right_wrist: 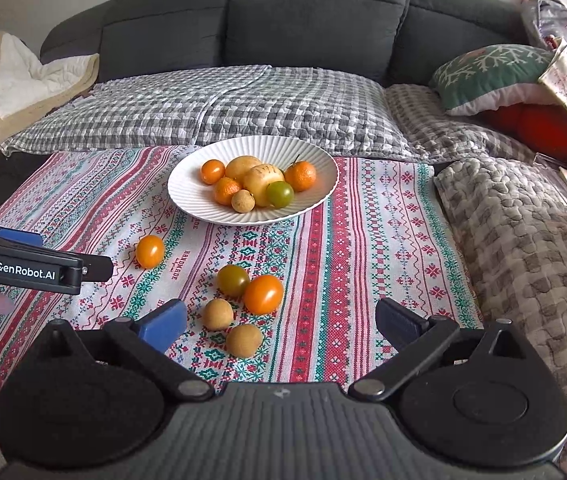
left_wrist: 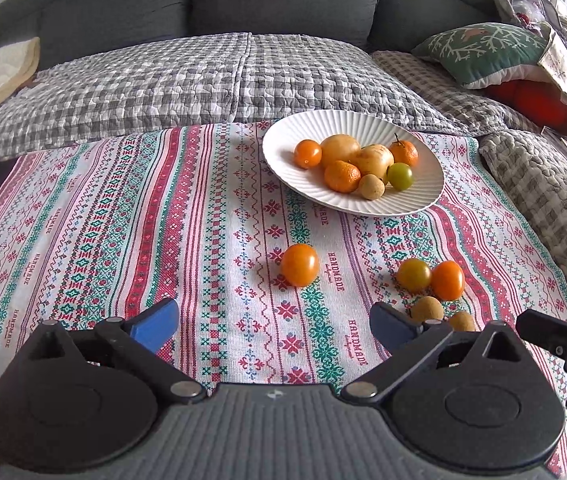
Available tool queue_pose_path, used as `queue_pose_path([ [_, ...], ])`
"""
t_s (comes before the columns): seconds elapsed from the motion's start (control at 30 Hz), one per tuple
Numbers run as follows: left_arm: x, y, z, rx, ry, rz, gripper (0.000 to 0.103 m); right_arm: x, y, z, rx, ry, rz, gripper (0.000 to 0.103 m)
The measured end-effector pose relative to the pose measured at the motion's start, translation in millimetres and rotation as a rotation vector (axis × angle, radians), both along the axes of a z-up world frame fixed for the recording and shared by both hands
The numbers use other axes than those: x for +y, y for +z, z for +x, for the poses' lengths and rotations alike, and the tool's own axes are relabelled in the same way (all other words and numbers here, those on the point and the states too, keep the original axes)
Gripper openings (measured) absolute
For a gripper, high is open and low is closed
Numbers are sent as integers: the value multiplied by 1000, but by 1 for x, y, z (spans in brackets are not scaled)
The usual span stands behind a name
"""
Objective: Organize fruits
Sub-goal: 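Withdraw both tools and move toward the tan round fruits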
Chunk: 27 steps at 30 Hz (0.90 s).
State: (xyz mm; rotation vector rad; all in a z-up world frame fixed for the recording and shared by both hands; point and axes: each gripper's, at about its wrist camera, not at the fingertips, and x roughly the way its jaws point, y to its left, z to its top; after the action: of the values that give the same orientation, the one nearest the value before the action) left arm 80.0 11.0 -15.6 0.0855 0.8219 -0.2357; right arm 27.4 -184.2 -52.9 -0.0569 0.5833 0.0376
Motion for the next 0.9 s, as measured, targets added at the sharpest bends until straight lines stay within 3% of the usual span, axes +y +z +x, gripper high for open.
queue_pose_path([
  [0.3,11,-14,-11,17,-82,26,102,-20,-10,-5,10,-37,21,102],
  [0.7,-20,-36,-33,85,-317,55,102,-17,-27,1,70,-21,-50,102],
  [0.8,-26,-38,-35,96,-362,55,97,-16,-32,3,93,-6,-48,102],
  [0.9,-28,-39,-35,115,-391,47,85,-14,-35,4,108,21,-43,102],
])
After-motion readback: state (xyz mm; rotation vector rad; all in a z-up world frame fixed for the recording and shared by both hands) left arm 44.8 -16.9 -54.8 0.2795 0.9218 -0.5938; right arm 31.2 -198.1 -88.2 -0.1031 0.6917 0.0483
